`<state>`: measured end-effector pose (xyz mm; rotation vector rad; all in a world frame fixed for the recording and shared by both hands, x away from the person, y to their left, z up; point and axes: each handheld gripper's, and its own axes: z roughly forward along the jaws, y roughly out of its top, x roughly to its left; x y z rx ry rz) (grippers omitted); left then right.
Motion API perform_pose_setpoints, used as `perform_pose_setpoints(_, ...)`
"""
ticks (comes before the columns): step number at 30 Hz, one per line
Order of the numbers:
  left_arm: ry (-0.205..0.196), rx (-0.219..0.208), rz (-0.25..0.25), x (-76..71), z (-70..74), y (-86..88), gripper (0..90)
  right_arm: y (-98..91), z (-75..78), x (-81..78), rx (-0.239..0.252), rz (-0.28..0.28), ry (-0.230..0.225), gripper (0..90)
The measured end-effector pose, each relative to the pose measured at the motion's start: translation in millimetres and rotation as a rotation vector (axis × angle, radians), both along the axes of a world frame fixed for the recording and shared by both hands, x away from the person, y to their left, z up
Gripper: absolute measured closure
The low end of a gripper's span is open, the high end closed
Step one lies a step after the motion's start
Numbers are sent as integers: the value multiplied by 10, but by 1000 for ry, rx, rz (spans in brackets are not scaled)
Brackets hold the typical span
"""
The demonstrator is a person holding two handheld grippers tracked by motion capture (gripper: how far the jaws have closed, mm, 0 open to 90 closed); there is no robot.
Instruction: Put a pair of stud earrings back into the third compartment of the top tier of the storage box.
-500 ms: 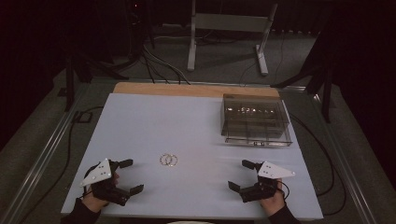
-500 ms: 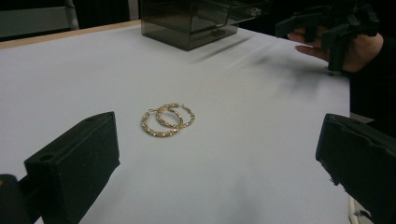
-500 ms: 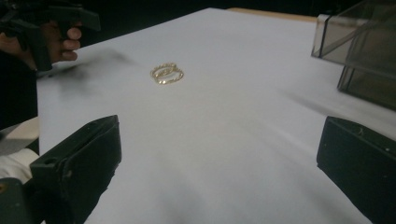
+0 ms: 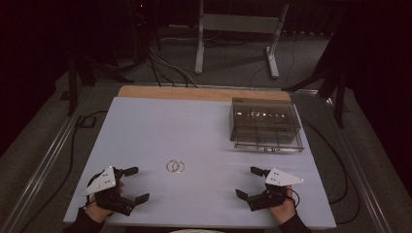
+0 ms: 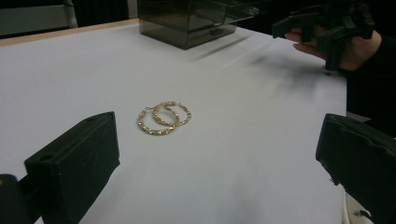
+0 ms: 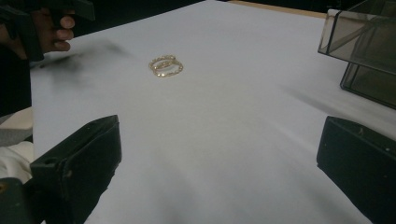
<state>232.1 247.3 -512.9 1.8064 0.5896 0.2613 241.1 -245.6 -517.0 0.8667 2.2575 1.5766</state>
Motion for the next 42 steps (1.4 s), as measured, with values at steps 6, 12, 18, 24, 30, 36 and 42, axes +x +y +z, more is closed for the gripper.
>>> perform_pose_setpoints(6, 8, -13, 10, 16, -4, 28, 6, 22, 108, -22, 30, -11, 3, 0)
perform_pose_setpoints(12, 12, -21, 6, 18, 8, 28, 5, 67, 225, -14, 23, -14, 4, 0)
perform_pose_setpoints(18, 13, -20, 8, 21, 4, 35, 5, 142, 395, 53, 24, -22, -10, 0)
perform_pose_setpoints(24, 13, -22, 12, 27, -1, 40, 5, 224, 491, 134, 35, -15, -17, 0)
perform_pose_setpoints(30, 19, -24, 10, 28, -4, 36, 5, 309, 568, 199, 38, 2, -27, 0)
perform_pose_setpoints(36, 21, -23, 6, 31, -6, 33, 5, 458, 649, 296, 31, 23, -45, 0)
perform_pose_setpoints(42, 19, -28, 5, 29, -2, 35, 5, 601, 681, 386, 28, 59, -38, 0)
